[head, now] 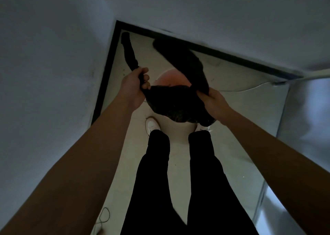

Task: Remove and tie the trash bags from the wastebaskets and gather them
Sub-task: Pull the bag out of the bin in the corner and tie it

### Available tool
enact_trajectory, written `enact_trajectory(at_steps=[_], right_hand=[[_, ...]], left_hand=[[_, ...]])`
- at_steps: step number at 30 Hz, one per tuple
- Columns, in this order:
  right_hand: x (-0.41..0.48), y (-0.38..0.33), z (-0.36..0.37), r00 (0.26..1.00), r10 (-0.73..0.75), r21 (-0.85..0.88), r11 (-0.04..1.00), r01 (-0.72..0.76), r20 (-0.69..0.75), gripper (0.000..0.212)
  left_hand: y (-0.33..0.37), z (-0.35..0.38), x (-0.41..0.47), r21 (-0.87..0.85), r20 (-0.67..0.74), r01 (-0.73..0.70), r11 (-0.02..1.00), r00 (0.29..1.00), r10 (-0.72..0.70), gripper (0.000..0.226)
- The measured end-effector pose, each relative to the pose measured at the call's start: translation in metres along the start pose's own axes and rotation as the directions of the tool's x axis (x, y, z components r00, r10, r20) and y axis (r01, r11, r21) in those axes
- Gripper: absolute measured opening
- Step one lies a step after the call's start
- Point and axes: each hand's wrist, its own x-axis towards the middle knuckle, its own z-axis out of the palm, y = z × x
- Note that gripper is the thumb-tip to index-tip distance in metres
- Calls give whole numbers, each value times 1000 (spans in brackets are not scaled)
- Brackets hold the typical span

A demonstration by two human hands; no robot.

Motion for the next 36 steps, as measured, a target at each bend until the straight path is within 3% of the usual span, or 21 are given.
enact_trajectory(at_steps=[4,7,14,19,23,28,32,36], right_hand=[[-67,-37,-7,998,16,103,995,-11,-54,30],[-110,-49,-14,995,-43,33,998,47,-95,22],[-188,-34,-34,989,-144,-120,982,147,36,46],[-267,-1,-64,960,-254,-107,958,266,119,46],[-318,9,-83,927,-350,-156,916,369,136,46],[-374,0,-87,844,-514,-181,825,535,154,37],[-407,-1,-74,770,-634,-306,721,621,69,34],[-437,-8,-50,611,-792,-467,541,699,-4,26]], left_hand=[[-1,-6,-69,106,-31,-70,992,997,73,20],[-6,-8,-124,121,-59,-144,982,987,152,17],[-36,-11,-238,-154,-209,-360,920,922,325,16],[-80,-3,-322,-214,-275,-452,866,878,391,9],[-96,5,-377,-136,-291,-504,853,843,452,11],[-97,5,-434,22,-188,-479,877,860,475,9],[-99,-10,-459,126,-23,-419,899,905,425,10],[-101,-37,-487,197,188,-393,898,914,359,21]])
